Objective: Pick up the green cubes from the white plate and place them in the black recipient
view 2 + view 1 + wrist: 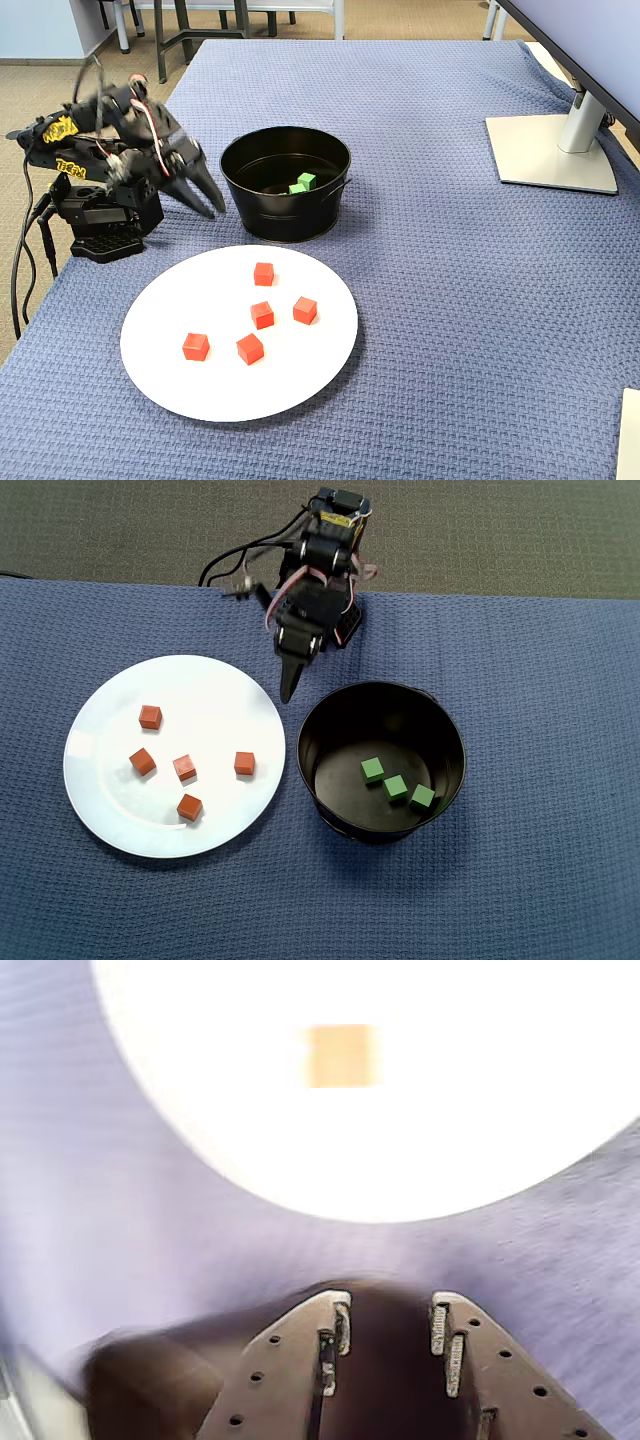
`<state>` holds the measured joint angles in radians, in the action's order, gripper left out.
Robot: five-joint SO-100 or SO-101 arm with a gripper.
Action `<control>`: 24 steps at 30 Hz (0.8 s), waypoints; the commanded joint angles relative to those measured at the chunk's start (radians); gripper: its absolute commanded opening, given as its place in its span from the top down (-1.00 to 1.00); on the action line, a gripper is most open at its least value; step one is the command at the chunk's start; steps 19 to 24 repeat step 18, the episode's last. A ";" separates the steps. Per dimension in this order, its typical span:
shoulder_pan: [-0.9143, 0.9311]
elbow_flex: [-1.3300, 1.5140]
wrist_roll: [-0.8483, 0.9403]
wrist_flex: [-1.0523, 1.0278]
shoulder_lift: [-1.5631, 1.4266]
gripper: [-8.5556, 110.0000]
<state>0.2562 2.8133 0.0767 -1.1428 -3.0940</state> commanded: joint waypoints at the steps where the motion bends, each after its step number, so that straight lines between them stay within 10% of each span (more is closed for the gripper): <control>1: -0.005 0.126 0.061 0.117 -0.021 0.86; 24: -0.046 0.140 0.075 0.110 -0.031 0.86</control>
